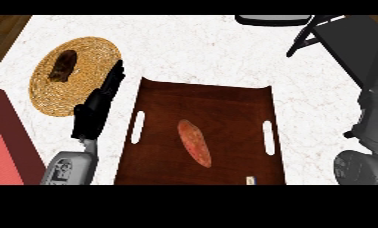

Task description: Pick the cupcake from the tray and place it in the tiered shelf

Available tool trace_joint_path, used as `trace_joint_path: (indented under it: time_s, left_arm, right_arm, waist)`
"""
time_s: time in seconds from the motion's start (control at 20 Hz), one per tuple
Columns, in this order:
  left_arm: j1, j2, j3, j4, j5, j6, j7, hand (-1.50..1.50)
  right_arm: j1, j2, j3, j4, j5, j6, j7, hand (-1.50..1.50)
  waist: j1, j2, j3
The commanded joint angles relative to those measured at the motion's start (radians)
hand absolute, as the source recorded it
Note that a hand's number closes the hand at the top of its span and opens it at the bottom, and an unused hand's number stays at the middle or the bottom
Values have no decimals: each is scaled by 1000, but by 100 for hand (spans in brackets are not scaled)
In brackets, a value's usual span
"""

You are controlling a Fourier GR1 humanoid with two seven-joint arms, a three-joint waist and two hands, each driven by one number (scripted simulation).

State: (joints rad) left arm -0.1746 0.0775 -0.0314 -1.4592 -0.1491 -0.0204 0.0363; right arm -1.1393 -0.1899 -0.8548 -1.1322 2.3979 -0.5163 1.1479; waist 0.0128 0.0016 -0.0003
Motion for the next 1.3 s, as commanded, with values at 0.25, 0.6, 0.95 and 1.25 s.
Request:
trace_joint_path:
  time_s: [0.25,0.6,0.95,1.25]
  left_arm:
    - [47,-5,-15,-29,-5,-5,-8,0]
    - [15,3,7,-19,12,-11,21,0]
    - [2,-6,8,5,-7,12,6,0]
    - [-19,-8,12,37,1,1,-3,0]
  right_arm:
    - [-80,-13,35,-79,-42,-82,88,-150]
    - [-127,38,80,-346,32,-69,74,-150]
    - [-170,187,127,-665,165,196,128,-150]
    - [-79,189,238,-885,139,435,81,-150]
  waist:
    - [8,-2,0]
    - [-9,-10,-1]
    - [-9,-16,-2]
    - [-5,-16,-3]
